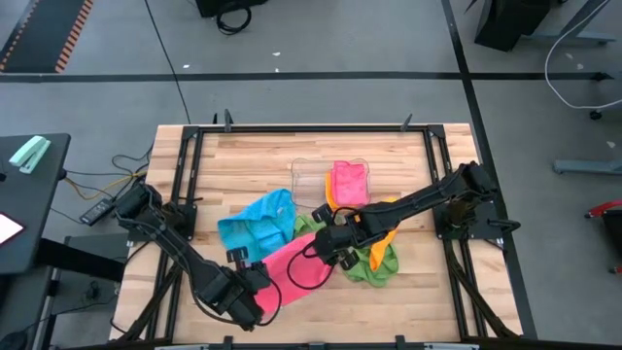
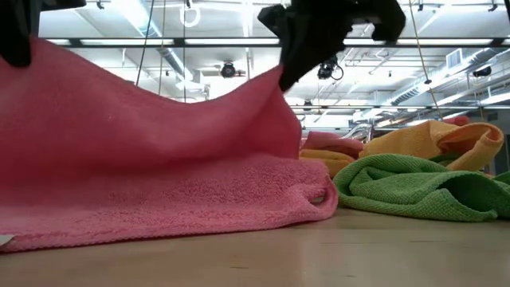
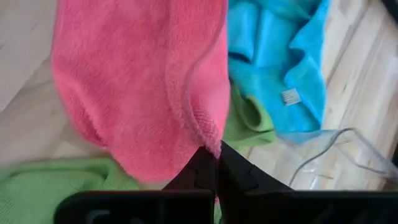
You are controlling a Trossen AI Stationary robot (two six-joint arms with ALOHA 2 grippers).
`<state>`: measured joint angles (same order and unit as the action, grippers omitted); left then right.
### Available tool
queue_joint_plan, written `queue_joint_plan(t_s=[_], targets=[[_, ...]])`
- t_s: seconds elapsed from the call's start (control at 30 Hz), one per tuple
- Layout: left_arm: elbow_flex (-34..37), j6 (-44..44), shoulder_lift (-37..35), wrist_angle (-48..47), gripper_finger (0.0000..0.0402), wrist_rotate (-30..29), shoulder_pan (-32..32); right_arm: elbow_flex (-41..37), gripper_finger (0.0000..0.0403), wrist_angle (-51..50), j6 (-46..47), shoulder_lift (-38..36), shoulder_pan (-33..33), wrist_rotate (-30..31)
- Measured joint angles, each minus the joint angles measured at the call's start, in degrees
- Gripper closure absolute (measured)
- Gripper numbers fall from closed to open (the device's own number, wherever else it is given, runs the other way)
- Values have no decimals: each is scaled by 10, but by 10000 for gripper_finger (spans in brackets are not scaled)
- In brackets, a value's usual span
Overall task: Fold microfiber towels
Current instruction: Fold the pink microfiber cloth
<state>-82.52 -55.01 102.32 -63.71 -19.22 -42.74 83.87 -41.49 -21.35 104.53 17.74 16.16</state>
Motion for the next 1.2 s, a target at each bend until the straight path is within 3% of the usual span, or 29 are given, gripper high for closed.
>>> queue_joint_plan(t_s=[0.33,0.53,0.7,0.93,1.2], targets=[[-1,-15,10,79,393,17,-7,-27,395,54,-20,0,-1,43],[0,-29,49,83,375,66,-12,-27,395,59,-21,0,-1,43],[0,-26,58,100,389,71,-12,-27,395,59,-20,0,-1,43],[0,-24,58,102,381,71,-12,-27,395,55,5,0,1,-24],[0,-24,62,125,390,71,-16,-27,395,43,-2,0,21,-33]])
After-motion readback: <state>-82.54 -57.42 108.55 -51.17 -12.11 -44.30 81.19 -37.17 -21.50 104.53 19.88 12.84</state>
